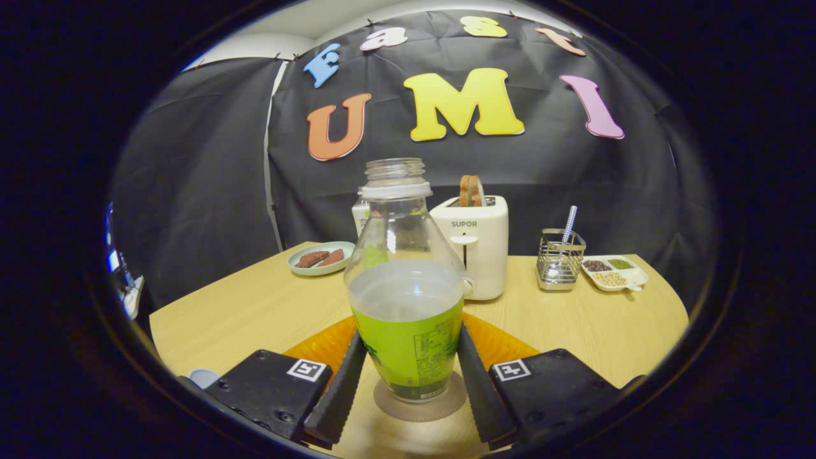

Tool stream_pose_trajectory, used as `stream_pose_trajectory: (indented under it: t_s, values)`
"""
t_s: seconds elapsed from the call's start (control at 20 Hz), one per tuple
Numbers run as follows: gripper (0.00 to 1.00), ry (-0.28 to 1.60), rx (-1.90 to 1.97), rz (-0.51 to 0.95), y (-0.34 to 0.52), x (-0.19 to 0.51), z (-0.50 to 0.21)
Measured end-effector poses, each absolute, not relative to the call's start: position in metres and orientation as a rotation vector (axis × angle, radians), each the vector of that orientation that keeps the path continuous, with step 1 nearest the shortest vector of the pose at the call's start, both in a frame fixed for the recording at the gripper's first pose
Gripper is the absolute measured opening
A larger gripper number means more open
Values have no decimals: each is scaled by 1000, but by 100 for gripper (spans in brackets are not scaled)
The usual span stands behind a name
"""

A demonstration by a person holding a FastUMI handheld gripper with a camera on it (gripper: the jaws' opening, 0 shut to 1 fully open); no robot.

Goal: Take the bottle from table, then pour the juice into the cup, finally place the bottle on the coaster

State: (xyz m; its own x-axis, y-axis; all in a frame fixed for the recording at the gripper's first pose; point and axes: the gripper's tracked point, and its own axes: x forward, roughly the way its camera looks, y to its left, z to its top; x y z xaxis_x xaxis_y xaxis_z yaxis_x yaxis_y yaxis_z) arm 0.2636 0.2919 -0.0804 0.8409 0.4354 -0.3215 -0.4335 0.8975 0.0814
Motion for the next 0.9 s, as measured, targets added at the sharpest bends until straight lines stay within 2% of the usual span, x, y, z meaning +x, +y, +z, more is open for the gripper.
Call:
stream_pose_trajectory:
  t_s: [0.55,0.75,0.9]
  values:
    - [83,368,-20,457,290,265,-95]
    - [95,376,-22,462,291,264,-98]
    - [97,379,-25,460,291,263,-100]
